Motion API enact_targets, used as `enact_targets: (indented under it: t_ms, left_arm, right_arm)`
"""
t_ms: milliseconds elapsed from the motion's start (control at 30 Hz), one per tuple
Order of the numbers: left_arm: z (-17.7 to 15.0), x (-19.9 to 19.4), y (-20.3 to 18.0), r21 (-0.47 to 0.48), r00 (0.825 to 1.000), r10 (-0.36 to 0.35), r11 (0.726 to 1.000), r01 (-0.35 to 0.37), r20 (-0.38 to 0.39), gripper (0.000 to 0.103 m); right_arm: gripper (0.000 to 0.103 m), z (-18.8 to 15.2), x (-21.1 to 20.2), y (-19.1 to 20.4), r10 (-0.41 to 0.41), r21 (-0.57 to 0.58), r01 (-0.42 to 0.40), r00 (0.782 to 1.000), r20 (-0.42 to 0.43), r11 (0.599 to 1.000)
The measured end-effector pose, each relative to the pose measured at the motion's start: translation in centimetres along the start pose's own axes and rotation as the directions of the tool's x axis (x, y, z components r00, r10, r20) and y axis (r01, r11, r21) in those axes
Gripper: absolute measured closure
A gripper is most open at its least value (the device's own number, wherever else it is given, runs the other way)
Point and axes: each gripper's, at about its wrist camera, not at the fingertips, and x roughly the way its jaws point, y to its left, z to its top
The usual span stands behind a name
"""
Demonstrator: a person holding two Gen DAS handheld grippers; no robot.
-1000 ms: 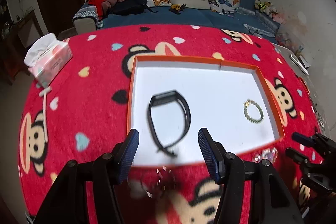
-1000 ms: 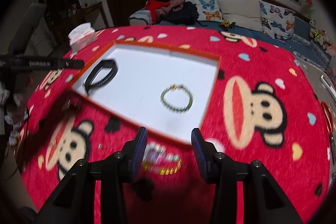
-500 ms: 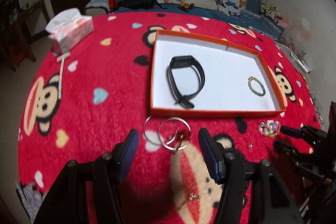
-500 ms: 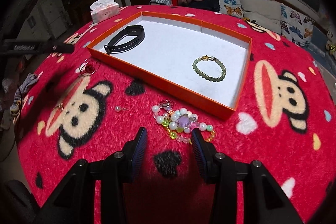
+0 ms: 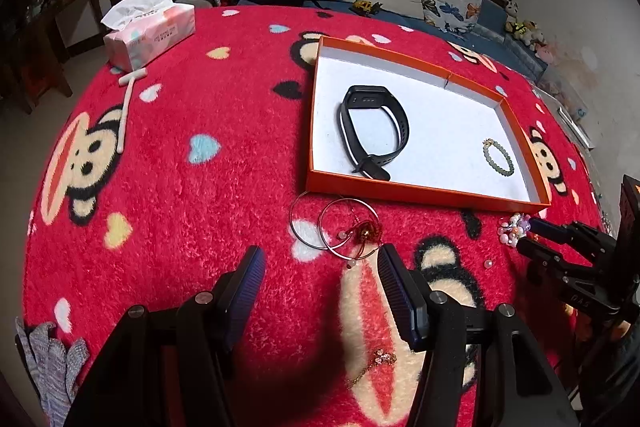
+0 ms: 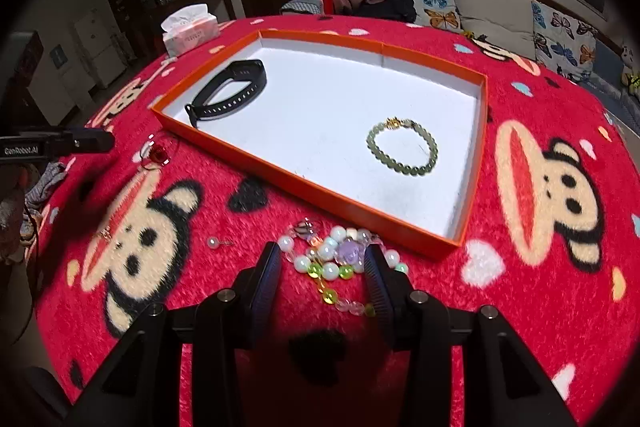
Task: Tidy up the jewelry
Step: 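Open and raise both grippers away from the tray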
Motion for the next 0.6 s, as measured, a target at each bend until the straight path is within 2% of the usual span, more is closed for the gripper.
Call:
enact_targets:
  t_ms: [600]
  left_arm:
    - [-0.3, 0.64, -0.1, 0.007, 1.0, -0.016, 1.0, 0.016, -0.007, 0.04]
  right_arm:
    - [0.055, 0.6, 0.07, 0.66, 0.011, -0.018, -0.011, 1.0, 0.009, 1.0]
